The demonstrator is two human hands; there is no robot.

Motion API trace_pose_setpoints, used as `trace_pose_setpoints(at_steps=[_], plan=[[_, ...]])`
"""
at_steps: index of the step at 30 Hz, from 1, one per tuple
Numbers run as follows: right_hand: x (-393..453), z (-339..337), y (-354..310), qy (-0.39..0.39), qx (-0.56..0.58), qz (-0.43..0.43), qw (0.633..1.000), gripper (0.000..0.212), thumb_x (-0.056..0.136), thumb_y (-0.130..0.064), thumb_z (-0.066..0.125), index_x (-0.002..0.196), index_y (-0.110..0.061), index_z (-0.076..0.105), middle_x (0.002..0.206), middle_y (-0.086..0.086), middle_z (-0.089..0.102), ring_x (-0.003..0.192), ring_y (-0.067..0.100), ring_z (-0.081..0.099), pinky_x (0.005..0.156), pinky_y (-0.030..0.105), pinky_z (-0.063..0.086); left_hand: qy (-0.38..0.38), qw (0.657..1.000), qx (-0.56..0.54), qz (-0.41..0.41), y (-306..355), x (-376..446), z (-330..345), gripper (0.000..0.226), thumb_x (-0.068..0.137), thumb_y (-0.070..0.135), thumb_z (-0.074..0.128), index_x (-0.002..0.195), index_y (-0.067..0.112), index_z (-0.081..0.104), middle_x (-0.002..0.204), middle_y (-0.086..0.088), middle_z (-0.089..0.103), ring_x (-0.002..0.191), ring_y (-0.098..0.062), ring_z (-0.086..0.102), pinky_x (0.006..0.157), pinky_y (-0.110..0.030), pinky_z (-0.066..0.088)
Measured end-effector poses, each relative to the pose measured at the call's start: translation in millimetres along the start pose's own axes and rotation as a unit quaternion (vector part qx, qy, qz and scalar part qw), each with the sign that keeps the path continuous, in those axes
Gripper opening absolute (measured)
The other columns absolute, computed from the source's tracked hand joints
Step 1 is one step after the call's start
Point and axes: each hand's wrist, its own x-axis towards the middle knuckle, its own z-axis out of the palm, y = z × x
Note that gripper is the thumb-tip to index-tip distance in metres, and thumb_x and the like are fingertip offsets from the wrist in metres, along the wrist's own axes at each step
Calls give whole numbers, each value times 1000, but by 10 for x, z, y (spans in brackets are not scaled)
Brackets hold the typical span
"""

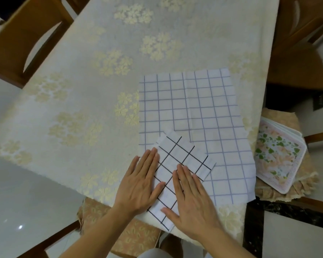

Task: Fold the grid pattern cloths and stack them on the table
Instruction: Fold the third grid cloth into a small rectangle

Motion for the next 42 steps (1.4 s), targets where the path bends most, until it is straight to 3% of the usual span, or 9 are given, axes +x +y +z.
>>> trace_pose_setpoints(at_steps=[6, 9, 12, 15, 20, 23, 28, 36, 42], plan=[[-9, -9, 3, 24, 18, -2, 1000, 91, 96, -71, 28, 156, -3, 18, 165, 17, 10, 153, 29, 12, 117, 44, 16, -17, 1000, -9, 1, 7, 4, -34, 75, 102, 58, 21, 158, 9, 6, 167, -6, 0, 153, -20, 2, 120, -44, 14], [-7, -74, 95, 49, 32, -3, 998, 78, 101, -60, 30, 156, -6, 23, 164, 14, 18, 152, 26, 17, 116, 42, 18, 3, 1000, -16, 17, -3, 92, -106, 72, 102, 54, 26, 158, 11, 10, 166, -6, 6, 153, -19, 5, 121, -43, 11], [47, -161, 321, 81, 42, 23, 996, 63, 100, -46, 36, 149, -7, 41, 158, 13, 36, 148, 27, 30, 114, 43, 26, 20, 997, -19, 69, 7, 355, -241, 62, 100, 36, 34, 156, 11, 24, 164, -7, 18, 151, -22, 20, 120, -44, 20], [158, -261, 579, 113, 51, 61, 990, 53, 97, -38, 38, 138, -11, 56, 147, 10, 51, 139, 27, 45, 109, 42, 43, 18, 990, -13, 139, 62, 711, -403, 60, 91, 23, 42, 149, 10, 37, 156, -9, 39, 144, -25, 36, 116, -46, 34], [402, -325, 877, 148, 54, 99, 983, 41, 92, -29, 51, 127, -11, 62, 132, 10, 59, 128, 29, 53, 98, 43, 52, 10, 973, 2, 230, 150, 1193, -521, 56, 86, 17, 48, 141, 12, 47, 143, -8, 53, 133, -24, 47, 115, -43, 35], [478, -312, 921, 161, 64, 106, 979, 35, 86, -23, 69, 119, -10, 65, 127, 10, 60, 125, 30, 55, 95, 43, 53, 10, 964, 16, 267, 156, 1343, -530, 51, 83, 16, 54, 133, 11, 54, 130, -9, 60, 118, -25, 57, 104, -39, 45], [506, -286, 887, 178, 92, 115, 973, 27, 88, -26, 68, 112, -14, 67, 122, 6, 60, 121, 25, 54, 97, 39, 51, 38, 952, 14, 303, 119, 1417, -502, 47, 80, 15, 67, 126, 9, 58, 118, -9, 63, 103, -24, 62, 89, -36, 53], [654, -371, 898, 198, 137, 98, 966, 15, 83, -20, 73, 92, -17, 61, 112, 3, 58, 108, 21, 55, 92, 35, 50, 20, 944, -7, 329, 98, 1493, -542, 26, 87, 13, 61, 113, 12, 59, 107, -5, 60, 86, -19, 55, 73, -33, 51], [829, -559, 1135, 187, 156, 101, 965, 11, 87, -14, 67, 92, -17, 57, 100, -1, 56, 90, 19, 55, 76, 31, 49, 7, 947, -30, 320, 127, 1757, -639, 11, 90, 13, 57, 100, 11, 62, 95, -5, 61, 68, -17, 51, 56, -30, 46]])
